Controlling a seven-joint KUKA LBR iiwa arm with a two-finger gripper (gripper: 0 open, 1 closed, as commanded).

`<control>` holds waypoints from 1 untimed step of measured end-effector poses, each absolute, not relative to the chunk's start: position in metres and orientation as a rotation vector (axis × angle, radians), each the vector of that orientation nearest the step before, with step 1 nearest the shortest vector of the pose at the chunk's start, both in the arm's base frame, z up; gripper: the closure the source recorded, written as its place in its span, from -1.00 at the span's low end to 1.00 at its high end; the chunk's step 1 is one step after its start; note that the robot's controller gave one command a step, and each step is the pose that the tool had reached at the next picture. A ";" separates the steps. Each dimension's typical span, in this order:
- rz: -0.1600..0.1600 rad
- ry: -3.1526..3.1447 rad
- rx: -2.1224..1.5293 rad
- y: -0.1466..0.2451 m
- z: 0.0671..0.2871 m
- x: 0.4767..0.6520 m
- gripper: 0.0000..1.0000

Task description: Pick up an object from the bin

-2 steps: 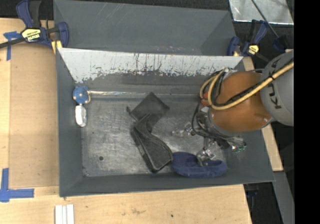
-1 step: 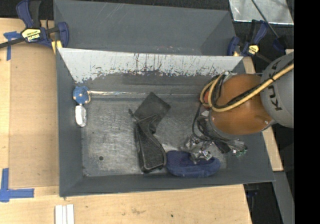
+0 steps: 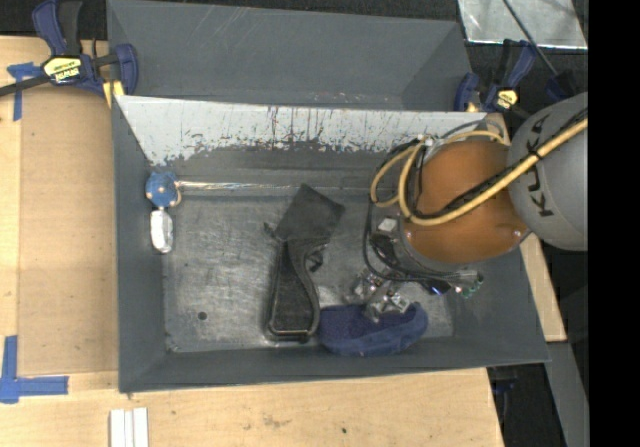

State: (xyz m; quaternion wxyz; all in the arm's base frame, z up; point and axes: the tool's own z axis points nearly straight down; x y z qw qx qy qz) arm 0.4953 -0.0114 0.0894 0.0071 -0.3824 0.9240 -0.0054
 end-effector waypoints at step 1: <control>-0.002 2.778 -1.449 0.030 0.155 0.493 1.00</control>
Offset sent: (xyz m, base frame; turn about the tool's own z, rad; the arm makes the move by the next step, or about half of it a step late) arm -0.0043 0.0405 0.0637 -0.1774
